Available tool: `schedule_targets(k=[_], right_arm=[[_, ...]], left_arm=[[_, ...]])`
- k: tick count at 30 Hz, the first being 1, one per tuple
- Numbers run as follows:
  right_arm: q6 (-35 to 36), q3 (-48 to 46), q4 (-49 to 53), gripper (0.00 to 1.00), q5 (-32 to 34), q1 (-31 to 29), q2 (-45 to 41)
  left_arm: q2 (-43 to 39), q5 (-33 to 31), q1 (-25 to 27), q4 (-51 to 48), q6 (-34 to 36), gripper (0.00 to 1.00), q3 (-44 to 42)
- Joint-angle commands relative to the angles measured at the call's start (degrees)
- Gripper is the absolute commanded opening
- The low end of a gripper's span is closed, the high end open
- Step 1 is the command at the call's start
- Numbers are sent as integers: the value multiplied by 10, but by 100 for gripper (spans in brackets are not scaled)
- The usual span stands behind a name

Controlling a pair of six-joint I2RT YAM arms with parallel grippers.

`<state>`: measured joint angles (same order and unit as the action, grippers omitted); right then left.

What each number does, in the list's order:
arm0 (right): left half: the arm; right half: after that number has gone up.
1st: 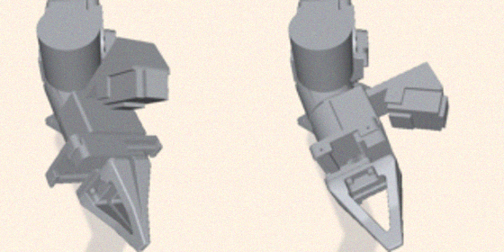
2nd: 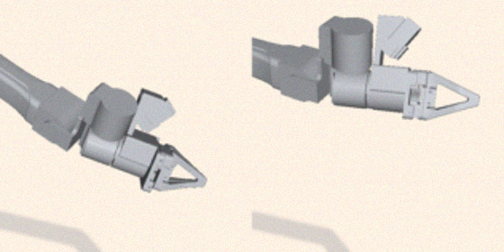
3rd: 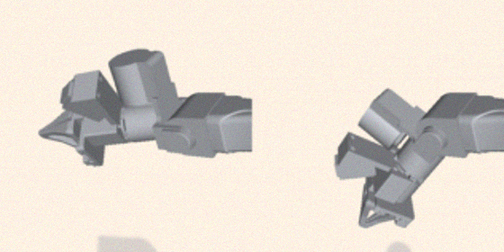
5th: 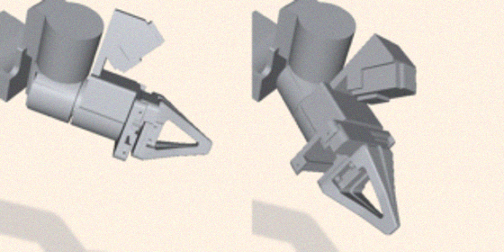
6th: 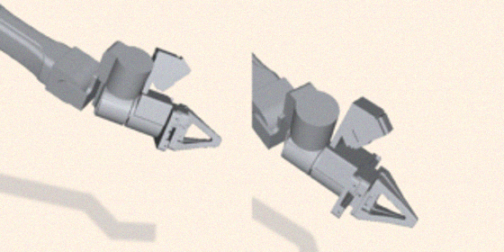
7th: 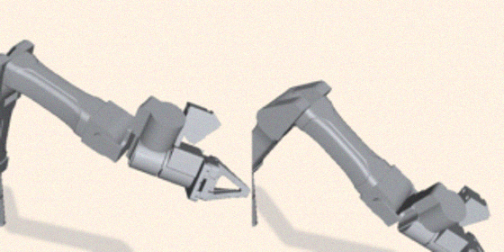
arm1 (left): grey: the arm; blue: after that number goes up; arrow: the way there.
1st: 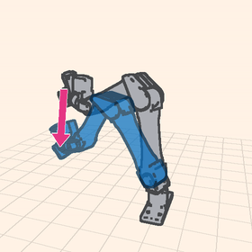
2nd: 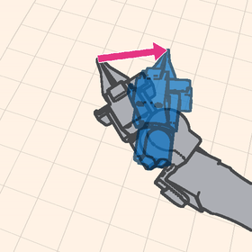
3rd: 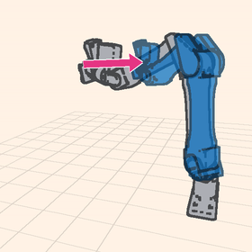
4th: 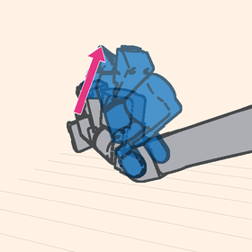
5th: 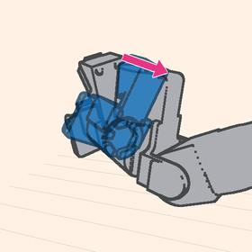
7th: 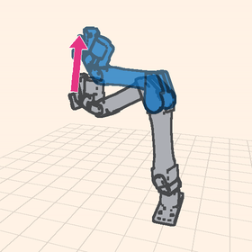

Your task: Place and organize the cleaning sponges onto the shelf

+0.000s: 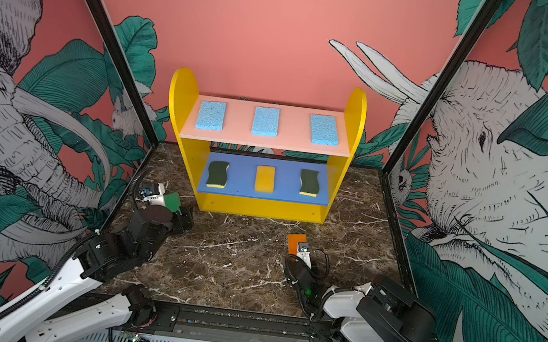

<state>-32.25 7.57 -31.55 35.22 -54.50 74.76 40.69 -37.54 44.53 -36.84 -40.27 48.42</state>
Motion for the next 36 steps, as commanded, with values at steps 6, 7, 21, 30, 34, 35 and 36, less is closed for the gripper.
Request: schedule_targets(k=[6, 7, 21, 30, 34, 35, 36], right_arm=[[51, 45, 15, 61, 38, -1, 3], [53, 46, 8, 62, 39, 1, 7], [98, 137, -143, 61, -80, 125, 137], [95, 186, -151, 61, -97, 166, 193], [96, 199, -149, 61, -102, 190, 203], [99, 204, -147, 61, -103, 195, 208], [100, 209, -144, 61, -103, 198, 211]], left_arm=[[7, -30, -1, 20, 17, 91, -16], [10, -32, -1, 23, 19, 91, -17], [23, -52, -1, 59, 46, 92, -19], [25, -79, -1, 80, 60, 92, -29], [28, -82, -1, 100, 65, 91, -37], [27, -80, -1, 112, 70, 91, -42], [25, -77, -1, 123, 73, 91, -48]])
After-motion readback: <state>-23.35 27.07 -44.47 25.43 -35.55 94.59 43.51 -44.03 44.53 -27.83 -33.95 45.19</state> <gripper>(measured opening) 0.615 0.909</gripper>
